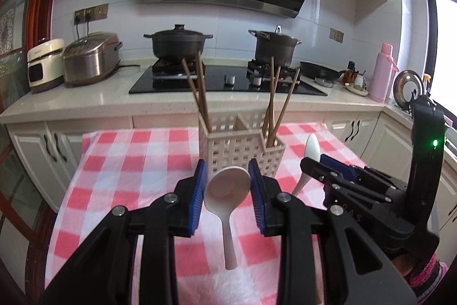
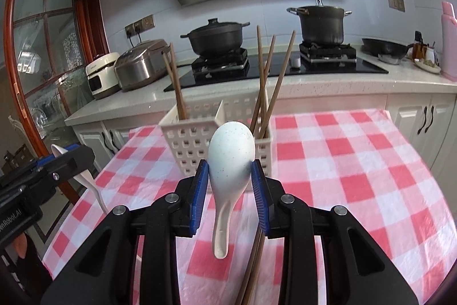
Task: Organize utensils
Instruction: 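Carry both white spoons upright over the white caddy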
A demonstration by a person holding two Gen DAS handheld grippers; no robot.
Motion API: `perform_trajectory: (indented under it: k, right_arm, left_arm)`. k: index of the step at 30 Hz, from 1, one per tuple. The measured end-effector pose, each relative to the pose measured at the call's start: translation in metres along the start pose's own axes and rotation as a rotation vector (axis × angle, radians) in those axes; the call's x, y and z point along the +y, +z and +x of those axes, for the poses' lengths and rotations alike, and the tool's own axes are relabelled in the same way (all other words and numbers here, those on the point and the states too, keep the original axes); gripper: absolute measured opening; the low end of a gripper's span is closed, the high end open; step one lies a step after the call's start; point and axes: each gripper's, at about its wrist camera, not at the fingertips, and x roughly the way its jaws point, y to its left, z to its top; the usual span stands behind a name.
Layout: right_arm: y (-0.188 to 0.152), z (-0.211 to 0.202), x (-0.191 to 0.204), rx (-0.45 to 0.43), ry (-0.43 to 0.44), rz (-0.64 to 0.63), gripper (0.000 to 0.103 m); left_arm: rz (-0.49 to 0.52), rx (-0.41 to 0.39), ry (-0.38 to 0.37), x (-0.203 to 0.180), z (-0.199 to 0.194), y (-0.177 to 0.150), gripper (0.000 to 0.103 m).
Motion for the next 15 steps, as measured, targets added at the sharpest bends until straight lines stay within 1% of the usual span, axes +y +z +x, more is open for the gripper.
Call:
perform_trajectory:
  k: [5, 15]
  right_arm:
    - [0.023, 0.004, -0.003, -0.028, -0.009, -0.014, 0.030]
    - [0.077, 0.017, -0.008, -0.095, -0.030, -0.043, 0.030]
  left_arm:
    - [-0.004, -0.025, -0.012, -0.001, 0.008, 0.034, 0.029]
    - [0.010, -0.093, -0.005, -0.006, 0.027, 0.105, 0.029]
